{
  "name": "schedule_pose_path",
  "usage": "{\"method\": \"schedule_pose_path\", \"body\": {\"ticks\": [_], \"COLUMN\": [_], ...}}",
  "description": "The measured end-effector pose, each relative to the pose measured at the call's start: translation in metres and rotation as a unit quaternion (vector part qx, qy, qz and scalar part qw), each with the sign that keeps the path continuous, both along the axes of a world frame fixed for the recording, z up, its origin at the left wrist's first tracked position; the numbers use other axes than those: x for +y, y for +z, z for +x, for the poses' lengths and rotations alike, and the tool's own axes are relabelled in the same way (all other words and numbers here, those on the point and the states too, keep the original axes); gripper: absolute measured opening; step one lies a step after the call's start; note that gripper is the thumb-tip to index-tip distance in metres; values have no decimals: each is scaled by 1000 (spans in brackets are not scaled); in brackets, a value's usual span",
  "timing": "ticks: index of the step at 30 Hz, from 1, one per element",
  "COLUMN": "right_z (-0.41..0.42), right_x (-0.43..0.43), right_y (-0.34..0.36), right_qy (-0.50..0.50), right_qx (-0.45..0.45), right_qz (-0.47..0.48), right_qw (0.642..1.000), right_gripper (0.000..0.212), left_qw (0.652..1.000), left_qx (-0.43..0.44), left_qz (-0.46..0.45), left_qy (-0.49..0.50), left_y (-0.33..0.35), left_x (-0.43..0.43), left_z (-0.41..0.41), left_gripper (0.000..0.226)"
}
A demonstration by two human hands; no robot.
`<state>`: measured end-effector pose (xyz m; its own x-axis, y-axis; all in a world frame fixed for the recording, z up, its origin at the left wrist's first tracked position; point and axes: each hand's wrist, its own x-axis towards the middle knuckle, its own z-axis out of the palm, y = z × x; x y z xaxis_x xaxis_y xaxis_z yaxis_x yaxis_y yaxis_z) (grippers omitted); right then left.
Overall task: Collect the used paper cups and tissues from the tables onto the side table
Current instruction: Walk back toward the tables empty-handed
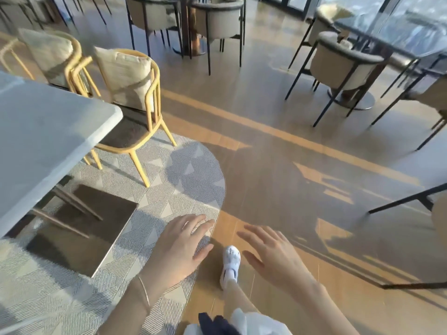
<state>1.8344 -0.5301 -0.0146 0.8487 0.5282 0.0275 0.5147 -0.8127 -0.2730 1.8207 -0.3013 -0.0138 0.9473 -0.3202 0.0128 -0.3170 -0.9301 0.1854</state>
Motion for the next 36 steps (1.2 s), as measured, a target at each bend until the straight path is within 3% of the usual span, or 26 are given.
{"method": "schedule_pose_path", "body": {"ticks": [8,11,19,25,36], "right_z": [213,285,398,516,729], "right_x": [-7,-5,9,52,132], "right_y": [23,35,11,5,38], "right_qy": [9,24,22,20,18], "right_qx": [-27,-51,-27,-18,-59], "right_qz": [14,35,36,20,56], "right_qw": [1000,998,999,999,997], "right_gripper": [36,35,36,41,36], "left_qw": [999,999,998,998,999], "left_qx": [10,-25,34,38,15], "left_qz": [-21,6,-8,2,4], "left_qy": [39,45,46,53,45], "left_y": [9,17,4,-10,20], "left_x": [-3,-1,18,66,138], "left_z": [187,254,373,491,706], "left_gripper": [50,52,46,56,50]}}
